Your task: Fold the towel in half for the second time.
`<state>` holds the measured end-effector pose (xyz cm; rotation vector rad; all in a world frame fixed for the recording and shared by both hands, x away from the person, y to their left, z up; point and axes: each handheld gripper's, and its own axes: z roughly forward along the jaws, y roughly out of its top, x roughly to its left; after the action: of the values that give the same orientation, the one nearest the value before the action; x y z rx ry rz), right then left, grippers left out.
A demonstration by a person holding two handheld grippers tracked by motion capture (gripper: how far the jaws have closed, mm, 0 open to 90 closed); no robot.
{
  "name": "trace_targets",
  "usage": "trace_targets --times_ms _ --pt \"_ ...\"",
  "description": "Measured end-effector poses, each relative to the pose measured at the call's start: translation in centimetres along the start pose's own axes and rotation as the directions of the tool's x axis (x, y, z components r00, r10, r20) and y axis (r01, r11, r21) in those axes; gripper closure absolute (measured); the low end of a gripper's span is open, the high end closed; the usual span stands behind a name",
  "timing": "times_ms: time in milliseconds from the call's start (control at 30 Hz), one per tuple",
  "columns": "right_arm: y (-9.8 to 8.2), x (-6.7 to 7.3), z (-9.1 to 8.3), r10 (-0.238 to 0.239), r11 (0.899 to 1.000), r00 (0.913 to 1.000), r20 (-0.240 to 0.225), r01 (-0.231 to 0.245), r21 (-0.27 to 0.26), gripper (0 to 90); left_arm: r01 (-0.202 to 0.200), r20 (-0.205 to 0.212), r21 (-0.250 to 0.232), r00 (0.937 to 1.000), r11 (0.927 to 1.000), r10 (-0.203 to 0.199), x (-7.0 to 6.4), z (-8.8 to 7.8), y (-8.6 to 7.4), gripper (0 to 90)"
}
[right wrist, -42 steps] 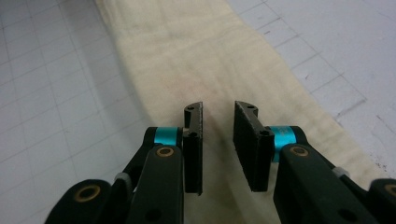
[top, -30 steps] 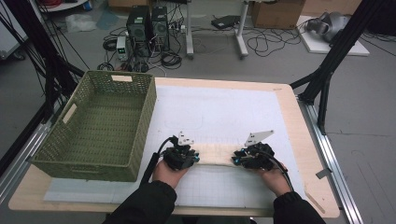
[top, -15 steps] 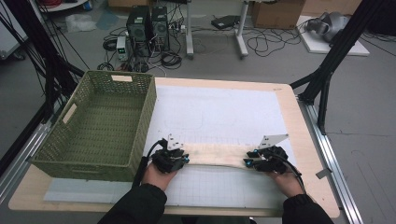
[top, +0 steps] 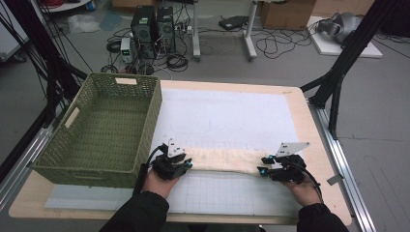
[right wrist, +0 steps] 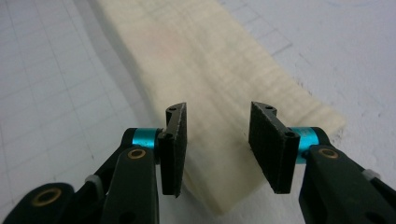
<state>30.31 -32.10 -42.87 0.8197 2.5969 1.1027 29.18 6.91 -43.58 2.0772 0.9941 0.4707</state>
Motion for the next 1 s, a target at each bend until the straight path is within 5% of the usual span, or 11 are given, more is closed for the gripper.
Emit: trace_targets --times_ms 267,467,767,1000 --pt "-0.6 0.1 0.0 -0.018 0.999 0.9997 0.016 0.018 0.030 55.0 -0.026 -0.018 -0.011 0.9995 0.9996 0.026 -0.1 0.1 -0.4 66.4" --pt "0.1 0.1 -1.1 -0.008 0.998 0.9986 0.052 0.011 -0.059 52.9 -0.013 -0.007 -0.022 0.9999 0.9997 0.013 0.2 -0.3 -0.4 64.8" --pt "-0.5 -0.4 -0.4 0.029 0.999 0.9980 0.056 -0.027 -0.023 52.2 -0.021 -0.004 0.010 0.9998 0.9997 0.021 0.4 -0.3 -0.8 60.5" --pt "-0.8 -0.5 0.0 0.049 0.999 0.9973 0.055 -0.049 0.001 53.2 0.003 0.014 -0.009 0.9999 1.0000 -0.003 0.8 -0.2 -1.3 57.5"
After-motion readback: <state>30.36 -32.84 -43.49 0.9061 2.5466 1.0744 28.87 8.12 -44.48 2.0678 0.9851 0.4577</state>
